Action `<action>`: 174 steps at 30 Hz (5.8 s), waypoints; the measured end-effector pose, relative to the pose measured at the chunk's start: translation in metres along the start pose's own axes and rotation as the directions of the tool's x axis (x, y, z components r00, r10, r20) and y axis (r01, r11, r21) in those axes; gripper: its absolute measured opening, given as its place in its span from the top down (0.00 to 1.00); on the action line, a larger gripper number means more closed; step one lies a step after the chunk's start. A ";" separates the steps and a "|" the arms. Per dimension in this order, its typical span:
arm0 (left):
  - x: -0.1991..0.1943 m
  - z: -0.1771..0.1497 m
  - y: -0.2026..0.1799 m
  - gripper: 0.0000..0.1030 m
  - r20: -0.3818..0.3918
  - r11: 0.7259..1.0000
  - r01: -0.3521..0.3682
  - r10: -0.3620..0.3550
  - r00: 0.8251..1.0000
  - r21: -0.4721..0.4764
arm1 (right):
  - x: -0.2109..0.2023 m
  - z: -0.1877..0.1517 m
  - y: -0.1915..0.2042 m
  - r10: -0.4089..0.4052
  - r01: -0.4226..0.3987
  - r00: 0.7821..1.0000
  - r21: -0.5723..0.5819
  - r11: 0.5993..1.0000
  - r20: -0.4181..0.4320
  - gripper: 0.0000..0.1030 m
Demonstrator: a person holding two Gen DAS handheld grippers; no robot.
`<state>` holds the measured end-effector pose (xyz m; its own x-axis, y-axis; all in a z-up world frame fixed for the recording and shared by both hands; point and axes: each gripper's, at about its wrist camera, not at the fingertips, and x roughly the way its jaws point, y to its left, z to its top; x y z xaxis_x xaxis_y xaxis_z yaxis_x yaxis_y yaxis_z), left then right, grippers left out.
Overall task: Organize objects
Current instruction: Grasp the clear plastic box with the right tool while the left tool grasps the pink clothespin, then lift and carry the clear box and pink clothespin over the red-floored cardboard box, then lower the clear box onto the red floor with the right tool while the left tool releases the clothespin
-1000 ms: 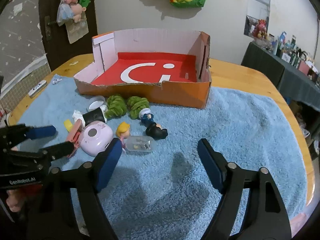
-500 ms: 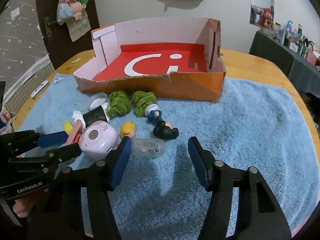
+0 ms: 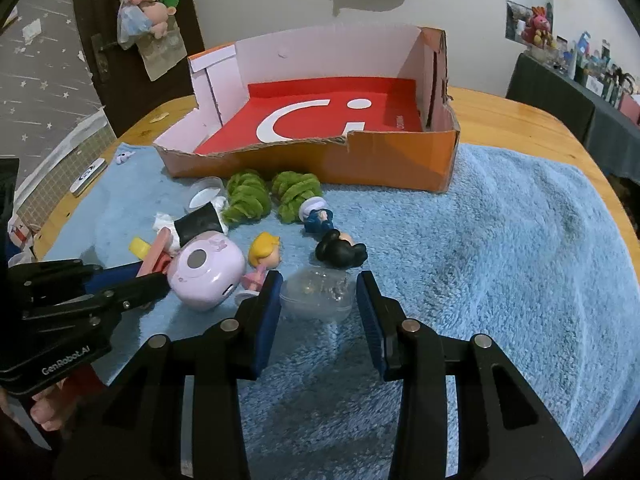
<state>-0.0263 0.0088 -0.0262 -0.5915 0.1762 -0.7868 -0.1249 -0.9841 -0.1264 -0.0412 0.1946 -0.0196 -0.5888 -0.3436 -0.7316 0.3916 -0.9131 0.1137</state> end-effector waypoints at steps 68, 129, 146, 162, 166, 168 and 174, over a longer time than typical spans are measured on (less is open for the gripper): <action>-0.008 0.090 0.015 0.87 0.111 1.000 0.007 -0.007 0.994 -0.005 | -0.006 0.079 0.008 0.062 -0.061 0.991 -0.014 0.998 0.119 0.65; 0.090 0.151 0.049 0.87 -0.057 0.999 -0.031 0.029 0.998 -0.035 | 0.110 0.139 -0.026 -0.076 0.074 0.990 -0.019 0.997 -0.120 0.65; 0.097 0.151 0.049 0.87 -0.081 0.999 -0.026 0.023 0.996 -0.040 | 0.106 0.132 -0.031 -0.056 0.053 0.986 -0.022 0.998 -0.160 0.65; 0.098 0.151 0.051 0.87 -0.076 0.998 -0.031 0.028 0.997 -0.049 | 0.103 0.130 -0.034 -0.040 0.039 0.987 -0.004 0.999 -0.155 0.64; 0.099 0.151 0.051 0.87 -0.075 0.998 -0.031 0.028 0.997 -0.048 | 0.105 0.132 -0.033 -0.035 0.035 0.988 0.000 0.999 -0.150 0.64; 0.098 0.151 0.051 0.83 -0.074 0.998 -0.034 0.031 0.997 -0.049 | 0.105 0.132 -0.032 -0.030 0.030 0.989 0.002 1.000 -0.147 0.64; 0.096 0.152 0.051 0.78 -0.066 0.998 -0.036 0.032 0.997 -0.051 | 0.104 0.132 -0.033 -0.015 0.017 0.990 0.009 1.000 -0.143 0.64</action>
<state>-0.2106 -0.0211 -0.0162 -0.5412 0.1424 -0.8288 -0.0625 -0.9896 -0.1292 -0.2083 0.1597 -0.0110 -0.4878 -0.2950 -0.8216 0.3751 -0.9207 0.1078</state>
